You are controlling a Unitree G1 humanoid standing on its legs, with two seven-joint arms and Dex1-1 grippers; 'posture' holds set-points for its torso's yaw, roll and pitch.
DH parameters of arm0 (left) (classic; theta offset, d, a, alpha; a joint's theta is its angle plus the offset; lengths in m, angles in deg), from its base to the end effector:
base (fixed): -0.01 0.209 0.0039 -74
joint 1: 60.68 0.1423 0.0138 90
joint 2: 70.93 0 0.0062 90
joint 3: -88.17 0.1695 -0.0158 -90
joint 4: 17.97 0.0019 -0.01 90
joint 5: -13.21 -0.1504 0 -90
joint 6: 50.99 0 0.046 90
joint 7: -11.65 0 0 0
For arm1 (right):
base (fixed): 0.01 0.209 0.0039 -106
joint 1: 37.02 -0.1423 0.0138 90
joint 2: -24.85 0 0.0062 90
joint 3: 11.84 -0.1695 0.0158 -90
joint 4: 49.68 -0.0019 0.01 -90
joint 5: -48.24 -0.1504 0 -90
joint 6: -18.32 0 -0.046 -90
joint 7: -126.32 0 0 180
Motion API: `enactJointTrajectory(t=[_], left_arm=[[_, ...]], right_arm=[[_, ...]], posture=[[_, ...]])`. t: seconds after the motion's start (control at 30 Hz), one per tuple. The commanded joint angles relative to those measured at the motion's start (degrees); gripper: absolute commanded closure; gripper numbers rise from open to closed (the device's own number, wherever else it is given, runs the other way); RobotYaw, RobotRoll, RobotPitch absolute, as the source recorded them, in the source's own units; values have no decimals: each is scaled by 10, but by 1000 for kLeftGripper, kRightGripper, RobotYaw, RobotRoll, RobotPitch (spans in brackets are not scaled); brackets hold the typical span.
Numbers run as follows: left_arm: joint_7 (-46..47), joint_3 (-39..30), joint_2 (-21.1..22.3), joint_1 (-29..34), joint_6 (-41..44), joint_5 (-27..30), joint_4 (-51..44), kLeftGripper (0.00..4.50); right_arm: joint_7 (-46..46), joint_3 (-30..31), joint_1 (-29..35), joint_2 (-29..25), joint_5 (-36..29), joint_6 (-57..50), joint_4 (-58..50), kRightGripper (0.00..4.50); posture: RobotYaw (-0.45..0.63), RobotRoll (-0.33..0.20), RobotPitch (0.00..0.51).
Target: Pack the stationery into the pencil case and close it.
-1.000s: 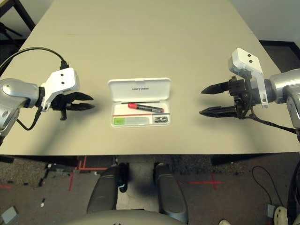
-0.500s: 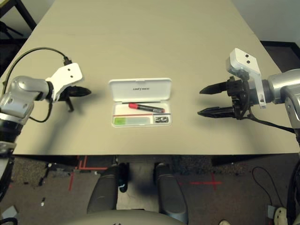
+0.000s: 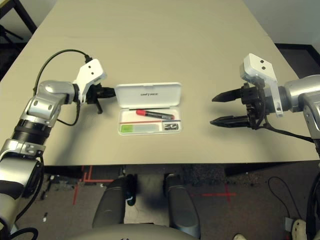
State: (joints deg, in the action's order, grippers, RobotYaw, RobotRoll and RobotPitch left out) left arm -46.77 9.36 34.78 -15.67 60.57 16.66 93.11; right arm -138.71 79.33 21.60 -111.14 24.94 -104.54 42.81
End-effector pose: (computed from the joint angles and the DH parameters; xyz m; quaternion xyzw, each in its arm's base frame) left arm 0.3284 0.1966 0.1970 0.2428 0.1271 -0.4585 0.8454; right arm 0.2629 -0.2879 0.2556 -0.2065 0.2177 0.5577 0.7739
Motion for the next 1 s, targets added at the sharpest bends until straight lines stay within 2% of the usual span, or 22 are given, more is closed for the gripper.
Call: enactJointTrajectory(t=[0.03, 0.2, 0.47, 0.67, 1.0], left_arm=[[-6, -5, -10, 1, 13, 16, -13, 4473], [-23, -8, -21, 10, 45, 45, -56, 4473], [-84, 16, 4, 49, 98, 80, -164, 4473], [-91, 43, 14, 76, 106, 74, -197, 4473], [-79, 94, 5, 93, 88, 44, -195, 4473]], right_arm=[[-1, -6, 7, -7, -4, 0, -6, 0], [-1, -6, 9, -8, -3, 0, -7, 0], [2, -2, 12, -5, 3, 5, -3, 0], [3, 3, 11, -2, 10, 11, 2, 0], [3, 12, 10, 2, 20, 20, 6, 0]], posture=[[-29, 0, 198], [-29, 0, 198], [-30, 0, 198], [-23, 0, 200], [-20, 0, 202]])
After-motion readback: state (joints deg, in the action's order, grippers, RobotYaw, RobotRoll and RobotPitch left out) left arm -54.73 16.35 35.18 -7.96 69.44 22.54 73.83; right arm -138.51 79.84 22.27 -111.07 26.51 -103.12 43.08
